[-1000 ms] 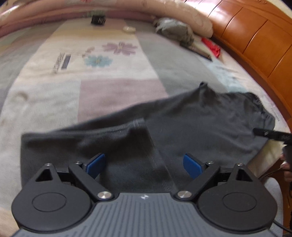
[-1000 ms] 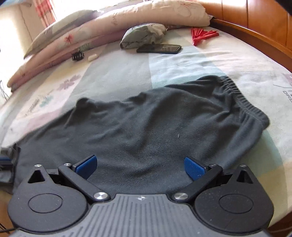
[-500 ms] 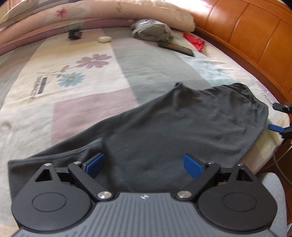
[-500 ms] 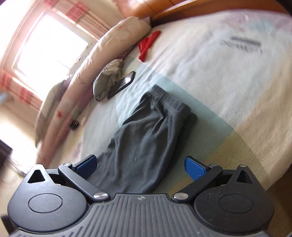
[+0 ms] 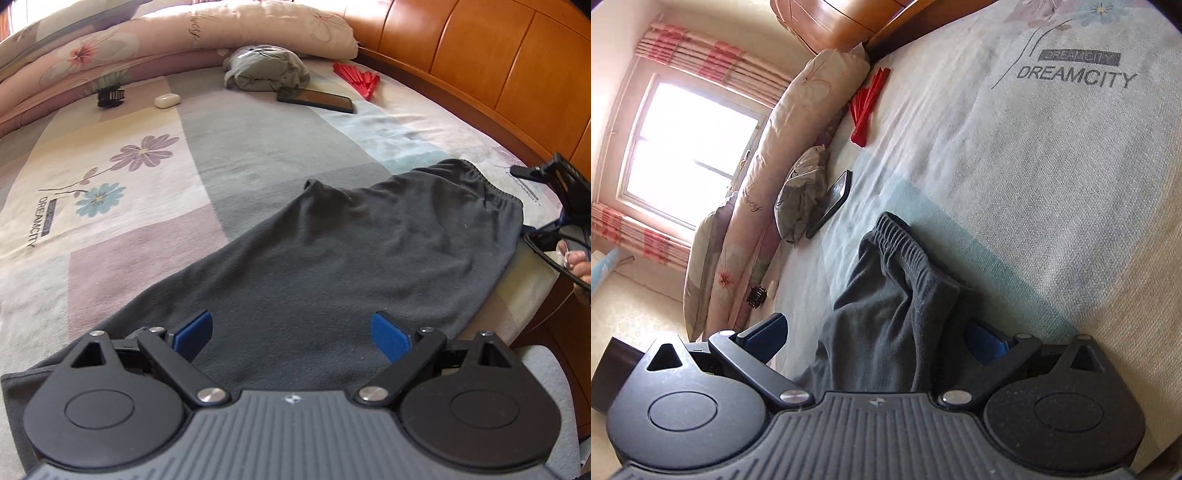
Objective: Fold clothes
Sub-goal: 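Move the right gripper to the pants waistband and close on it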
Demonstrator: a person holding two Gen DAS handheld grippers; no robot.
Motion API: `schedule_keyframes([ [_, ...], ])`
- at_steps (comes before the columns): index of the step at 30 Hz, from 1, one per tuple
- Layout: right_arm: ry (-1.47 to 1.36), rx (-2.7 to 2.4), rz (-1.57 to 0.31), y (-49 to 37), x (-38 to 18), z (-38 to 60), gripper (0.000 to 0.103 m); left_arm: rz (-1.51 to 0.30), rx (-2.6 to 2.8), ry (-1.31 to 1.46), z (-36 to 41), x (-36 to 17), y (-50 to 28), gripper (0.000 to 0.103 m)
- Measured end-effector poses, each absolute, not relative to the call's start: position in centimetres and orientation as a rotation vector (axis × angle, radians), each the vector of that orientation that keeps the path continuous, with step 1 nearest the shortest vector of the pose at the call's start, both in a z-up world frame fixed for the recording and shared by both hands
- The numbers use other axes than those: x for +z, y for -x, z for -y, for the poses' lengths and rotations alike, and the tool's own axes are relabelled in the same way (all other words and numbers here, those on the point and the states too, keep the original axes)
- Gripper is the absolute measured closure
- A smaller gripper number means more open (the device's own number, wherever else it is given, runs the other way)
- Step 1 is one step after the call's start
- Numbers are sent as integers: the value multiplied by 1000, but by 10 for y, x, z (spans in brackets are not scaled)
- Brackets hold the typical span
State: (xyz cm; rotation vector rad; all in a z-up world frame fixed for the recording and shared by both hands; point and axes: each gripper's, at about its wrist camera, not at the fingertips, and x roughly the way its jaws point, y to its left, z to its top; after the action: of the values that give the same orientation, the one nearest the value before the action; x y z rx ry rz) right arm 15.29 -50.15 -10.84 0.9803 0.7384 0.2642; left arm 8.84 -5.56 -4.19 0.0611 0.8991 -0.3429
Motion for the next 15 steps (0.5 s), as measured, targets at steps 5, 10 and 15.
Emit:
schedule_keyframes([
  [5, -960, 318, -757, -149, -109, 491, 0, -904, -352, -72, 61, -43, -89, 10],
  [10, -908, 265, -697, -163, -105, 496, 0, -892, -352, -63, 62, -41, -87, 10],
  [15, -942, 261, -679, -166, -109, 497, 0, -887, -357, -52, 56, -41, -85, 10],
])
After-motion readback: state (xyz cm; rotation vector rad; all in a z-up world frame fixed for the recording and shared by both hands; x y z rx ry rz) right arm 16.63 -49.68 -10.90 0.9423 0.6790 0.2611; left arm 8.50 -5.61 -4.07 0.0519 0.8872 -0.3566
